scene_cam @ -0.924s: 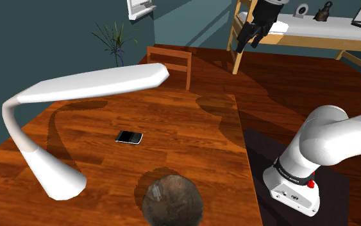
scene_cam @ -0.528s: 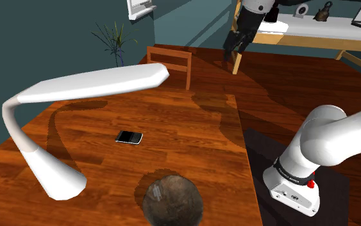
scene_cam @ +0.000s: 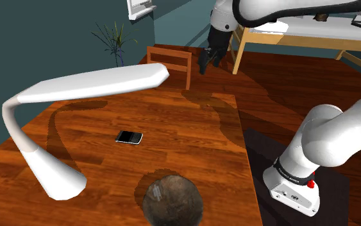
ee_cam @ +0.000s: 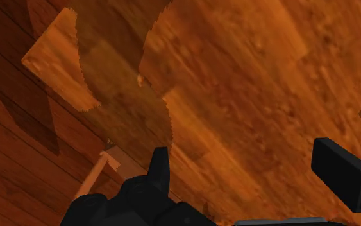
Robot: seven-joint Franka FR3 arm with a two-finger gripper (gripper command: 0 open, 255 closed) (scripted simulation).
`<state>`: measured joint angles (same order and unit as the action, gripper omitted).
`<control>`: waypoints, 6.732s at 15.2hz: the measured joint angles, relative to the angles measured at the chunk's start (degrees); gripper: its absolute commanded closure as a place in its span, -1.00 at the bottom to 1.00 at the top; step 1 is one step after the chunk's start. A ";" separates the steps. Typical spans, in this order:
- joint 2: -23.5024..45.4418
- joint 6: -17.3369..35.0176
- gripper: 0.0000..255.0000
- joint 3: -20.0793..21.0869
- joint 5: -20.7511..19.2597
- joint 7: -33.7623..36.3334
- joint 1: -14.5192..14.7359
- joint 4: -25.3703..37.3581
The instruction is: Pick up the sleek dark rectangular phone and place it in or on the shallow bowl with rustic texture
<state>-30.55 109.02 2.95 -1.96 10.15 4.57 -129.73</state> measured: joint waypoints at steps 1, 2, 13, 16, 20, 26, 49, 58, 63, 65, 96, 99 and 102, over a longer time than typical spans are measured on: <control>1.81 1.13 -1.00 0.54 0.21 0.21 0.41 0.36; 3.26 1.91 -1.00 1.13 0.42 0.46 0.84 0.69; 21.63 9.38 -1.00 7.14 0.98 3.11 5.12 8.12; 27.23 11.27 -1.00 8.52 0.42 3.77 6.20 10.82; 34.27 12.41 -1.00 10.19 -0.64 4.69 7.82 15.39; 45.93 12.91 -1.00 12.21 -3.08 6.52 11.13 24.37; 56.06 17.42 1.00 12.60 -5.63 7.93 14.02 28.48; 55.14 16.22 1.00 12.74 -5.30 7.64 13.82 28.79; 53.44 12.97 1.00 13.07 -4.69 7.36 13.71 30.43; 52.92 11.81 1.00 13.18 -4.51 7.32 13.72 31.09; 26.19 8.54 1.00 20.91 4.31 17.96 19.94 9.02; 22.36 8.79 1.00 22.47 6.24 20.19 21.64 5.31; 19.63 8.87 1.00 24.47 7.89 23.19 23.61 2.88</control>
<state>-10.91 117.90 27.42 5.93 33.34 28.18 -126.85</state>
